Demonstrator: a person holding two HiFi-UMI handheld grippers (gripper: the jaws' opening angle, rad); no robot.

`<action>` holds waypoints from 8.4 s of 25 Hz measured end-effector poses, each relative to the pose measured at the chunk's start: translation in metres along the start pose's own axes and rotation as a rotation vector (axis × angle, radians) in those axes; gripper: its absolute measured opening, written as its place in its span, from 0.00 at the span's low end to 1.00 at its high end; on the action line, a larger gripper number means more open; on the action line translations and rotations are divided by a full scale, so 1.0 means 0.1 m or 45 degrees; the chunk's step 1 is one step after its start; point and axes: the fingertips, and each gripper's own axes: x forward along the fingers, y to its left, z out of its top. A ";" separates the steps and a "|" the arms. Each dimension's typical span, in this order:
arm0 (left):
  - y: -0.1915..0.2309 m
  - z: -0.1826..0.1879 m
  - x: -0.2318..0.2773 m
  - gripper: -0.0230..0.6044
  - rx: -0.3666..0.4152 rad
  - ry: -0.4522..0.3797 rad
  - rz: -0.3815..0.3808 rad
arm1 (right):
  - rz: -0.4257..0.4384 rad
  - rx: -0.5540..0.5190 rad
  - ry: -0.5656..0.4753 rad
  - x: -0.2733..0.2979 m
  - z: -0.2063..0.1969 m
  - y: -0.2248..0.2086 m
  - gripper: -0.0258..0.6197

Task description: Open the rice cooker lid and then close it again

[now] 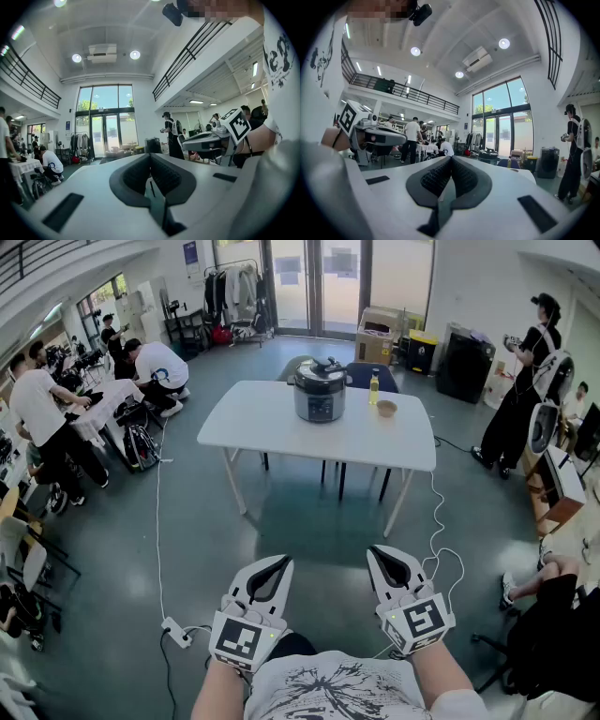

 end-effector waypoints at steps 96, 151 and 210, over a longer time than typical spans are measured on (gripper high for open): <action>7.09 -1.04 9.15 0.06 -0.013 -0.007 -0.089 | 0.123 0.210 1.098 10.82 -1.07 -6.22 0.54; 5.91 -1.07 6.80 0.06 0.010 -0.011 -0.389 | -0.116 0.347 1.033 8.14 -1.17 -4.34 0.49; 6.95 -0.99 9.11 0.06 0.179 0.089 -0.012 | 0.268 0.113 1.110 10.81 -1.05 -6.12 0.50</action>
